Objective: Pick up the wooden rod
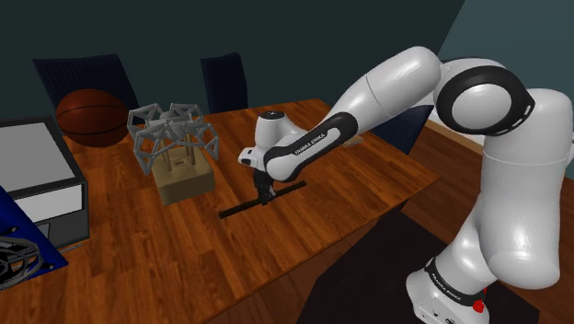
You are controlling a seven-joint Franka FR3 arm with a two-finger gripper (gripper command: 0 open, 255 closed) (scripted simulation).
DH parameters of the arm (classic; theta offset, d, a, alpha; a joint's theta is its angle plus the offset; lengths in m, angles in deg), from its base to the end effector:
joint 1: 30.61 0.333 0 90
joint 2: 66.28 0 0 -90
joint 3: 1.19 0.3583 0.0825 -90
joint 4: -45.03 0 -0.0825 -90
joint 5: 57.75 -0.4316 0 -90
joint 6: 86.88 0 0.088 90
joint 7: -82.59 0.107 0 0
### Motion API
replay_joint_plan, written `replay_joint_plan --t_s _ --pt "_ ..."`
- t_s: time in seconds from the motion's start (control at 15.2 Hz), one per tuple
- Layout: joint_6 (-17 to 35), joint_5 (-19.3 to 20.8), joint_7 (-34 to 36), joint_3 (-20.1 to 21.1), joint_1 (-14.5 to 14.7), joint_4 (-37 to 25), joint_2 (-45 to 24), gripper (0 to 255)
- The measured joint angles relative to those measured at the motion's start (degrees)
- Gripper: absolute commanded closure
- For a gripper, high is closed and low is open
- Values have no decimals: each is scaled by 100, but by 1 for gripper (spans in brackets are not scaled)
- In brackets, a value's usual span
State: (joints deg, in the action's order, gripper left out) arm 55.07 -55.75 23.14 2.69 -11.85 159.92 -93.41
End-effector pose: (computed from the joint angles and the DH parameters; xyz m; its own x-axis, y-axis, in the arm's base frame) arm 0.6054 0.2512 0.2184 0.1177 0.9930 0.0082 0.9930 -0.1177 -0.0045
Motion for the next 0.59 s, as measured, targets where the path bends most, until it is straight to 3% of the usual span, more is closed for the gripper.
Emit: replay_joint_plan --t_s 0.59 --pt "-515 -47 -25 29 -20 -38 479 255"
